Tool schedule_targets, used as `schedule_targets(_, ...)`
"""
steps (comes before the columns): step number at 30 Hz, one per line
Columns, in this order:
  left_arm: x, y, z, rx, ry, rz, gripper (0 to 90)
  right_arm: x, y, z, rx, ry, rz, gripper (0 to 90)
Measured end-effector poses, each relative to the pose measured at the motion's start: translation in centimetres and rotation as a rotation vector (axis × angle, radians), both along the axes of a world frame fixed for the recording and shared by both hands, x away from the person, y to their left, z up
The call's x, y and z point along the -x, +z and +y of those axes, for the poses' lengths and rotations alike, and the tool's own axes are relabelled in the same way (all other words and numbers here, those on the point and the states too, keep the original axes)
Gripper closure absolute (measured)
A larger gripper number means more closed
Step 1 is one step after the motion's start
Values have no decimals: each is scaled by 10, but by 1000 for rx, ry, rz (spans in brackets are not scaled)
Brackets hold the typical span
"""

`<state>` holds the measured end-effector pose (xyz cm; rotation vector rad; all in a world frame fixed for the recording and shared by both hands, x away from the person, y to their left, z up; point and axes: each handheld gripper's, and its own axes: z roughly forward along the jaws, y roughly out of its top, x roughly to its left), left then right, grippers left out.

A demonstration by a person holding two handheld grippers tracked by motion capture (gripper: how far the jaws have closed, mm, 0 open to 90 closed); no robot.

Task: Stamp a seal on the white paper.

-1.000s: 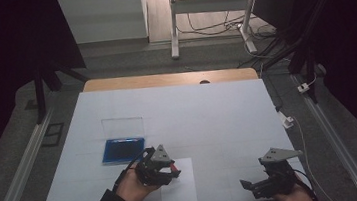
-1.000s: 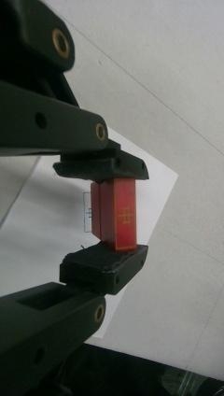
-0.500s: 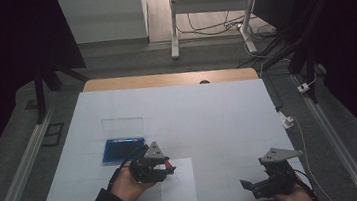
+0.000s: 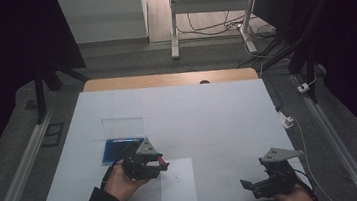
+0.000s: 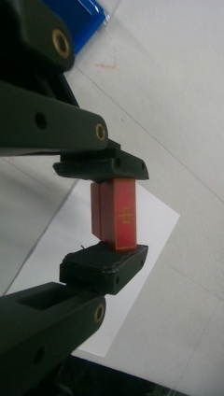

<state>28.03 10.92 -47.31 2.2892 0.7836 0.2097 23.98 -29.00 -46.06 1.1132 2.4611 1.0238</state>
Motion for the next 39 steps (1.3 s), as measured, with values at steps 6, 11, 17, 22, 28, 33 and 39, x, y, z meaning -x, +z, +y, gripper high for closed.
schedule_targets(6,-2,3,9,5,23,-4,582,0,0,0,-2,0,1,0)
schedule_targets(11,-3,5,16,12,39,-5,582,0,0,0,-3,-2,3,0)
schedule_targets(17,-4,7,23,17,63,-10,582,0,0,0,-3,-1,2,0)
schedule_targets(22,-6,9,30,21,83,-12,582,0,0,0,-3,-1,2,0)
schedule_targets(28,-9,9,39,30,115,-14,582,0,0,0,-2,0,1,0)
schedule_targets(33,-10,10,45,25,136,-17,582,0,0,0,-1,-1,1,0)
schedule_targets(39,-13,10,54,29,170,-18,582,0,0,0,1,-1,1,0)
